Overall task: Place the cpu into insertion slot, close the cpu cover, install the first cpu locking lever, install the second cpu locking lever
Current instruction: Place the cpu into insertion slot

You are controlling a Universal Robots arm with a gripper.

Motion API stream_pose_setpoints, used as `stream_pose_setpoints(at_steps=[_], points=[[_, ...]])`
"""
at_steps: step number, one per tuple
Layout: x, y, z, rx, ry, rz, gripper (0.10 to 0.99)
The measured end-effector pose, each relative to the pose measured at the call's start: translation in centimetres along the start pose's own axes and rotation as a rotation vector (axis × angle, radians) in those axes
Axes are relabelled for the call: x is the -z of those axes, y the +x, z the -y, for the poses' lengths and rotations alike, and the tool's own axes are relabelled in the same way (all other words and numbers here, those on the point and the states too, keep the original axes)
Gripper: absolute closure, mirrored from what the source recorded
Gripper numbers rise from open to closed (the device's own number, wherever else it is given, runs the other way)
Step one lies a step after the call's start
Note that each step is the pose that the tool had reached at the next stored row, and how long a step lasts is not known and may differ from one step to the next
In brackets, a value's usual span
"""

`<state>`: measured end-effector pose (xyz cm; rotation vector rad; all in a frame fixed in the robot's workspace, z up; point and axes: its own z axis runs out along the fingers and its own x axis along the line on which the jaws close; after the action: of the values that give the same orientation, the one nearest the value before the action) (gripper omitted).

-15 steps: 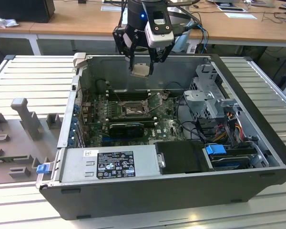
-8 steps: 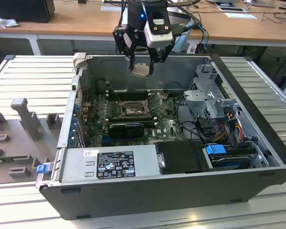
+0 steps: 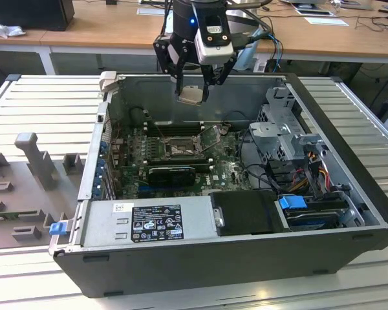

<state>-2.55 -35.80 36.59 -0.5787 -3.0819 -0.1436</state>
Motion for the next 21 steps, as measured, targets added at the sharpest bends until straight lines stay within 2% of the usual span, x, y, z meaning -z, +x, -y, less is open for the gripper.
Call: stream_pose_setpoints(at_steps=[15,21], points=[[-0.02,0.00,0.00,-0.041,-0.001,0.0037,0.557],[-0.27,-0.01,0.03,-0.048,-0.001,0.0044,0.557]])
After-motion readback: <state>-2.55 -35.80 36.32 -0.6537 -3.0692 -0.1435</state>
